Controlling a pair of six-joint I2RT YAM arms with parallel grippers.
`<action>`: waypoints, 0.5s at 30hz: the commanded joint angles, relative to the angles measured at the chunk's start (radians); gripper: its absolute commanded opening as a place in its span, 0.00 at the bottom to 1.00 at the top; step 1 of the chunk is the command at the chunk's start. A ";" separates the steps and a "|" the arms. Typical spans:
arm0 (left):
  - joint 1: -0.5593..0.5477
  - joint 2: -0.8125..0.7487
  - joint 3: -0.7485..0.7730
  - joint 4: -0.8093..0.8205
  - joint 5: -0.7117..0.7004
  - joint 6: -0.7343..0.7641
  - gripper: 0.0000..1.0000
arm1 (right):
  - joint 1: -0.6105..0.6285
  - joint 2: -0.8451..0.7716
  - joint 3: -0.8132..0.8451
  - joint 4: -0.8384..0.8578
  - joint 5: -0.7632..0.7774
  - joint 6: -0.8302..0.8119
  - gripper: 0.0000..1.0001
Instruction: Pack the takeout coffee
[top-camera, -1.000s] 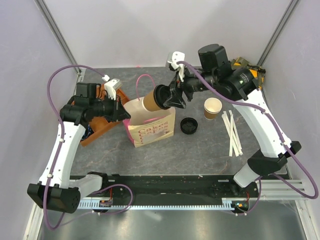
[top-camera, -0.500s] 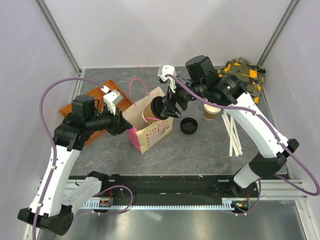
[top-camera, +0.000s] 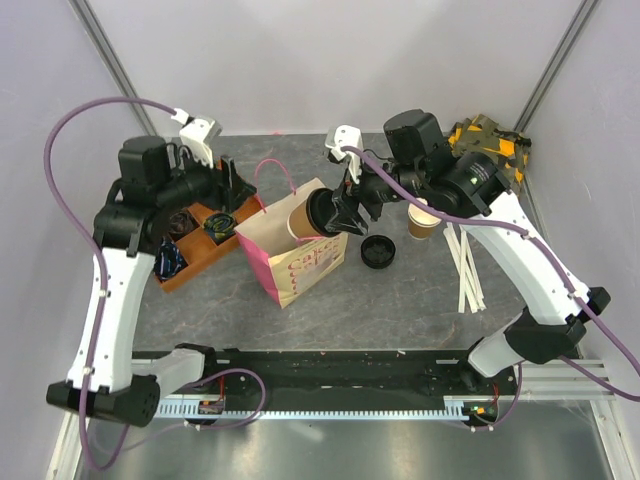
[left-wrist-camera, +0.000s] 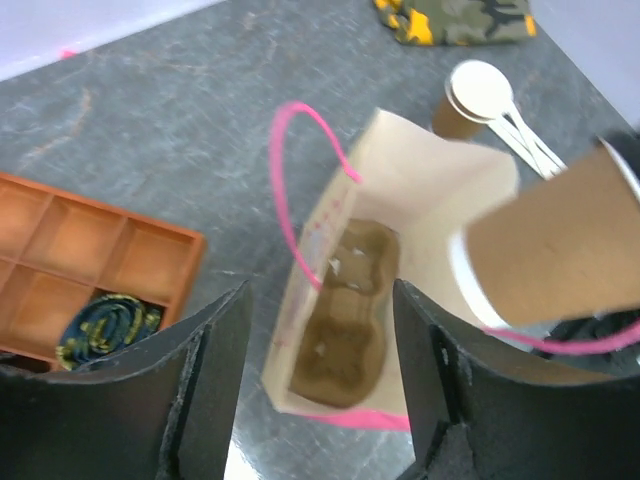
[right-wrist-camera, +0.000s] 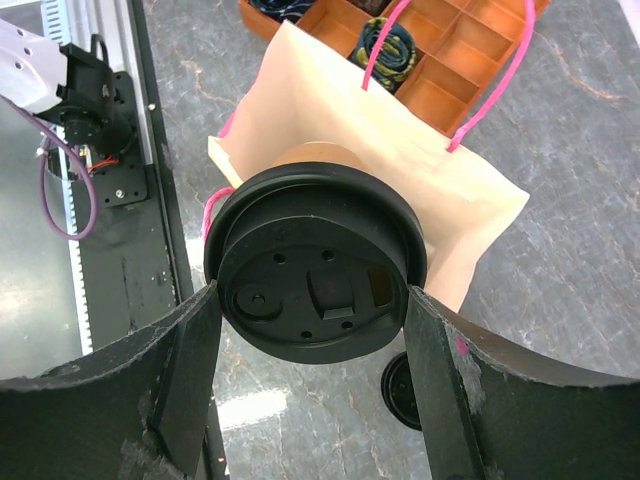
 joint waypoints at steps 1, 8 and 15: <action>0.033 0.100 0.087 0.022 0.102 0.034 0.67 | 0.003 0.001 0.075 0.055 0.035 0.025 0.45; 0.032 0.164 0.078 0.051 0.243 0.046 0.67 | 0.003 0.034 0.126 0.074 0.029 0.045 0.45; 0.027 0.140 0.078 0.091 0.320 0.007 0.12 | 0.005 0.048 0.109 0.077 0.055 0.053 0.44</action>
